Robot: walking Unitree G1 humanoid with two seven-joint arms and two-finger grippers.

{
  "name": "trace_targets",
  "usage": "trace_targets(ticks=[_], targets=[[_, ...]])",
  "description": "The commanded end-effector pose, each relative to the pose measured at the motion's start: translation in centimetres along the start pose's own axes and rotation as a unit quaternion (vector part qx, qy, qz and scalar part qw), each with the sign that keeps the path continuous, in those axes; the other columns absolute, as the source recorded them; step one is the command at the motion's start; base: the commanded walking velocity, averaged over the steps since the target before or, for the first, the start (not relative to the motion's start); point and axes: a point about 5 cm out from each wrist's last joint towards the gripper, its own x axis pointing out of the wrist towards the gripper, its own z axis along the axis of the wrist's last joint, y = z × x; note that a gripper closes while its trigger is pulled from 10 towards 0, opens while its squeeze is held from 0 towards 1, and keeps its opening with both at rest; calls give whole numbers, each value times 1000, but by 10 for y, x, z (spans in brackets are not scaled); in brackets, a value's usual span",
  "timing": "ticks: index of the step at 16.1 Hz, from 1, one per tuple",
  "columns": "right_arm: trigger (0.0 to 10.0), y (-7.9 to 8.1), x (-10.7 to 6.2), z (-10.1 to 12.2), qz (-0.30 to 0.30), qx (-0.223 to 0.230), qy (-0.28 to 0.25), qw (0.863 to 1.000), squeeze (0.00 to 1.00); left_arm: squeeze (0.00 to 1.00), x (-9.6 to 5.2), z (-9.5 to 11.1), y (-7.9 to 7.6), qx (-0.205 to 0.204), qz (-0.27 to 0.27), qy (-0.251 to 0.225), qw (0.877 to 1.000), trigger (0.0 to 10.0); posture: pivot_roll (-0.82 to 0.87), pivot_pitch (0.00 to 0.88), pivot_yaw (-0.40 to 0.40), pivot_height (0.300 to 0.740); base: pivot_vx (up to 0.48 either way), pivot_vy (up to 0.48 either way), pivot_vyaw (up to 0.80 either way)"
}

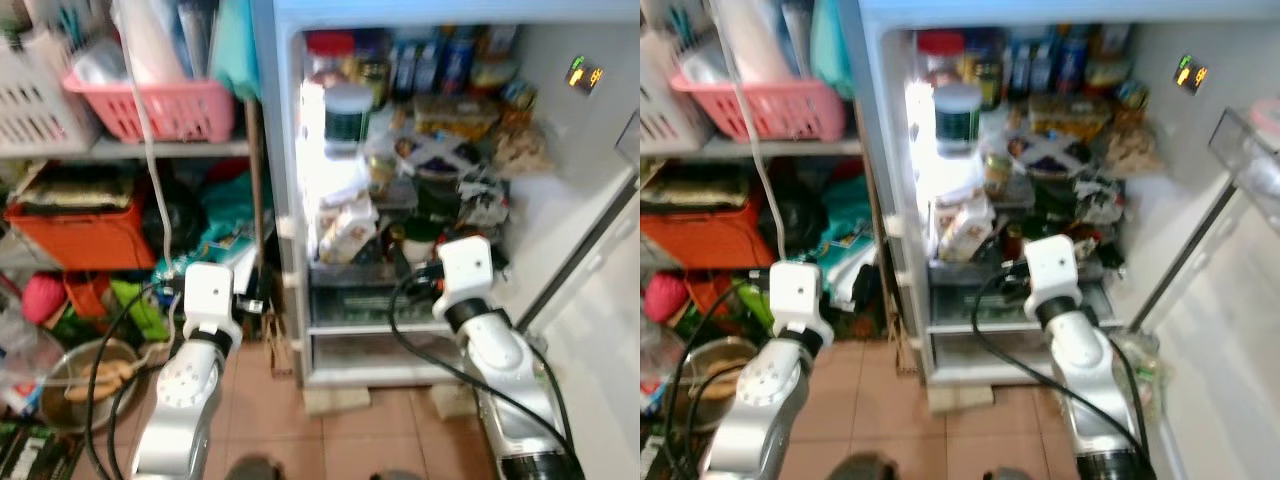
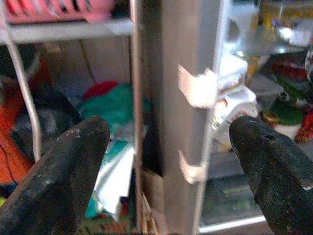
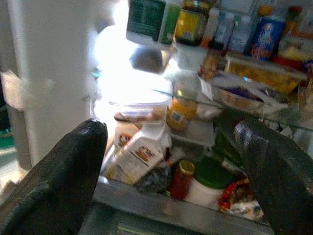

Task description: Restocking fridge

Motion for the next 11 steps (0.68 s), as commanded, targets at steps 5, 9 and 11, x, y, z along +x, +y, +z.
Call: trace_targets(ticks=[5,9,11], targets=[[10000,6,15,11,15,-15,-28,999,0,0,4,15,12,31,20,-27,999,10000,65,0,19,740,0,93,-800],[10000,11,21,9,9,-5,-25,1000,0,0,6,17,12,31,23,-30,999,10000,66,0,11,740,0,0,-800],[10000,16,20,10,24,-8,-28,999,0,0,5,16,9,29,14,-29,999,10000,69,0,6,740,0,0,-800]])
